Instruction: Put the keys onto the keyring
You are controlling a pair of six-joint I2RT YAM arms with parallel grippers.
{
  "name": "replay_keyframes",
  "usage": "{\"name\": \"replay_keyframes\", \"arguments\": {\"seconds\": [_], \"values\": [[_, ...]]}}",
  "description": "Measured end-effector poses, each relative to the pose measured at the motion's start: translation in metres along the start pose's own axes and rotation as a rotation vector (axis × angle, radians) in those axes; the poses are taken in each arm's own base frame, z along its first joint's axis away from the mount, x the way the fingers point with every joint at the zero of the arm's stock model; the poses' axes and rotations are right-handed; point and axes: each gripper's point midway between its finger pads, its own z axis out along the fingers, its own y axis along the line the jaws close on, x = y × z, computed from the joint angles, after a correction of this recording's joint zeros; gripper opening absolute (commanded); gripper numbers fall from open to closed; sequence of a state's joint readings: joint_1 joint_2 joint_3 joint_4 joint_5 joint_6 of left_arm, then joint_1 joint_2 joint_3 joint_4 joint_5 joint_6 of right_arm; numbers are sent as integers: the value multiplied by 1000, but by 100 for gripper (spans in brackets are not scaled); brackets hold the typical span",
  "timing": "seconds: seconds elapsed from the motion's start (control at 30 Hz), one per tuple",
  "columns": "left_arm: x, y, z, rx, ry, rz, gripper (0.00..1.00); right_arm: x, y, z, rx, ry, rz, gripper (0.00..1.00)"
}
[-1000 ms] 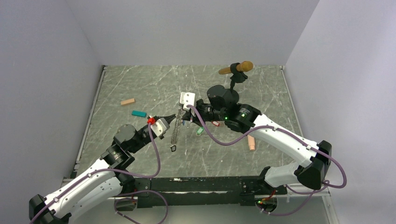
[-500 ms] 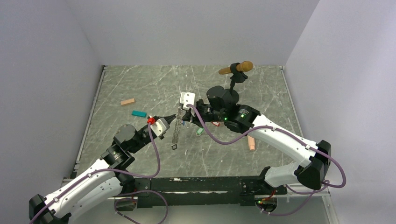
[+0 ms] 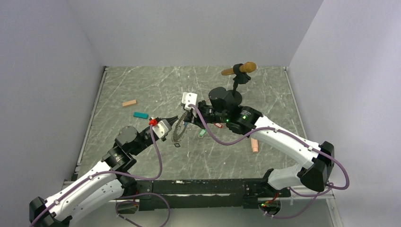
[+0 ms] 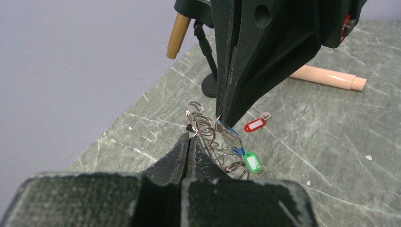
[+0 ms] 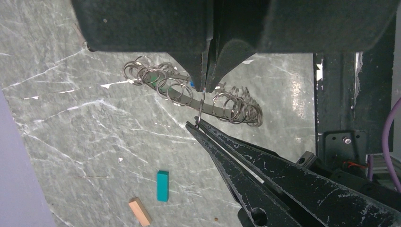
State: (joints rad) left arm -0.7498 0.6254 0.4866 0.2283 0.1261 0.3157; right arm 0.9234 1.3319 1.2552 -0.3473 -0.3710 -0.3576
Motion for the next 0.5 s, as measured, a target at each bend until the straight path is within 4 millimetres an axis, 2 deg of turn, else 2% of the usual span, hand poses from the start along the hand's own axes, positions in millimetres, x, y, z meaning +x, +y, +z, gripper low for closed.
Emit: {"name": "replay_keyframes", "arguments": {"seconds": [0.5], "values": [[0, 0, 0, 0, 0, -1, 0, 1, -3, 1, 14, 4, 10, 0]]}}
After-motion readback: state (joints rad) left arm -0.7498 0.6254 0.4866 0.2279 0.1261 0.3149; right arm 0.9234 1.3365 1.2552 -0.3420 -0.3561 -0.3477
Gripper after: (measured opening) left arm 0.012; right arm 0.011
